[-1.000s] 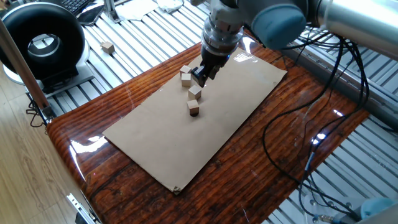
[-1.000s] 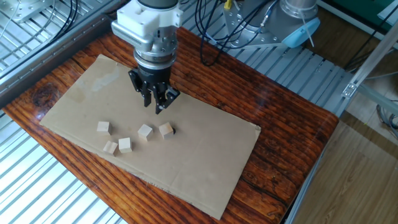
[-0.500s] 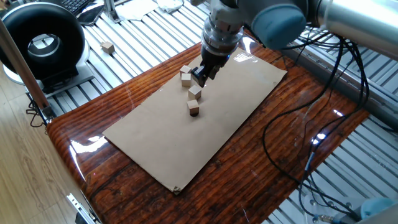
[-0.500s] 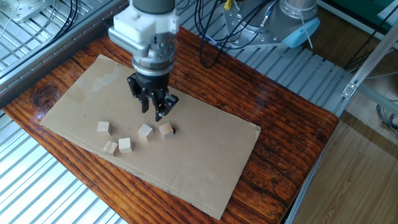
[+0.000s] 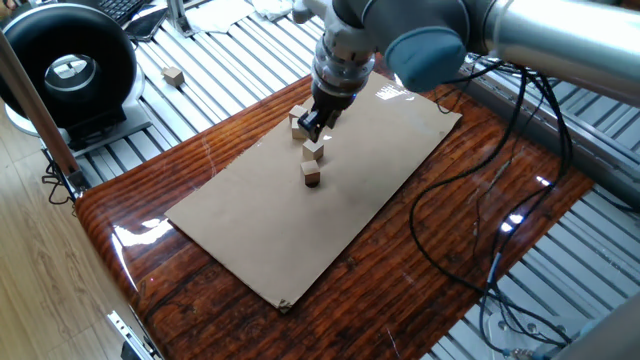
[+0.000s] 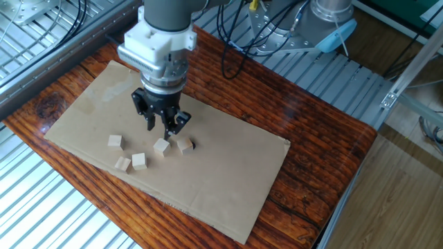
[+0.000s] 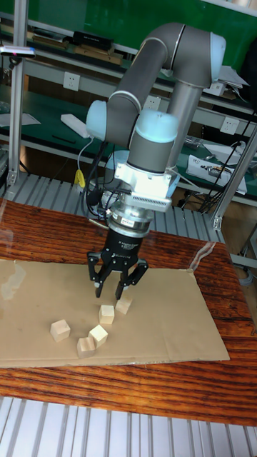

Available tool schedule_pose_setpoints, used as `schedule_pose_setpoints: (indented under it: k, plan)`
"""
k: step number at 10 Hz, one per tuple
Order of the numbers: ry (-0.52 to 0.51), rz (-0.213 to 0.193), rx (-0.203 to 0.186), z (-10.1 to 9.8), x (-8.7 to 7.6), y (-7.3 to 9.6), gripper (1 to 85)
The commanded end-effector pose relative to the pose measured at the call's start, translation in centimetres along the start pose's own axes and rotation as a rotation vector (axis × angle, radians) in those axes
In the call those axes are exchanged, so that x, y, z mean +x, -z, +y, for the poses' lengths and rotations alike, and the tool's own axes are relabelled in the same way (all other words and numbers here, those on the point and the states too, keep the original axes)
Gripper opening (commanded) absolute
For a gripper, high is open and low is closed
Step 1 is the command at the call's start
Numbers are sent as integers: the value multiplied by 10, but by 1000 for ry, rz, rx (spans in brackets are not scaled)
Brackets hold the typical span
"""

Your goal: Stack the blocks in a vertical line of five

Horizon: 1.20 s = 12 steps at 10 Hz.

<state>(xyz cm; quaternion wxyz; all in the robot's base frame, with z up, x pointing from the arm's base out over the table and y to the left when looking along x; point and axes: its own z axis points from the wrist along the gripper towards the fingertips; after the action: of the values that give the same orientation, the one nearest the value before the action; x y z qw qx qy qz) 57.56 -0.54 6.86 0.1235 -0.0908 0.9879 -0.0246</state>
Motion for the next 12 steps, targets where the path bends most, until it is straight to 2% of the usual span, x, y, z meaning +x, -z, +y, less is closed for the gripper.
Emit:
schedule_pose_setpoints:
  k: [1, 5, 6, 7, 9, 12]
  plan:
    - [64, 24, -15, -2, 0, -8, 473]
    - [44, 20, -47, 3, -16, -13, 480]
    - [40, 24, -62, 7, -16, -18, 480]
    - [35, 16, -59, 7, -18, -25, 480]
    - [-6, 19, -83, 14, -19, -29, 480]
    - [-48, 42, -80, 15, -14, -34, 503]
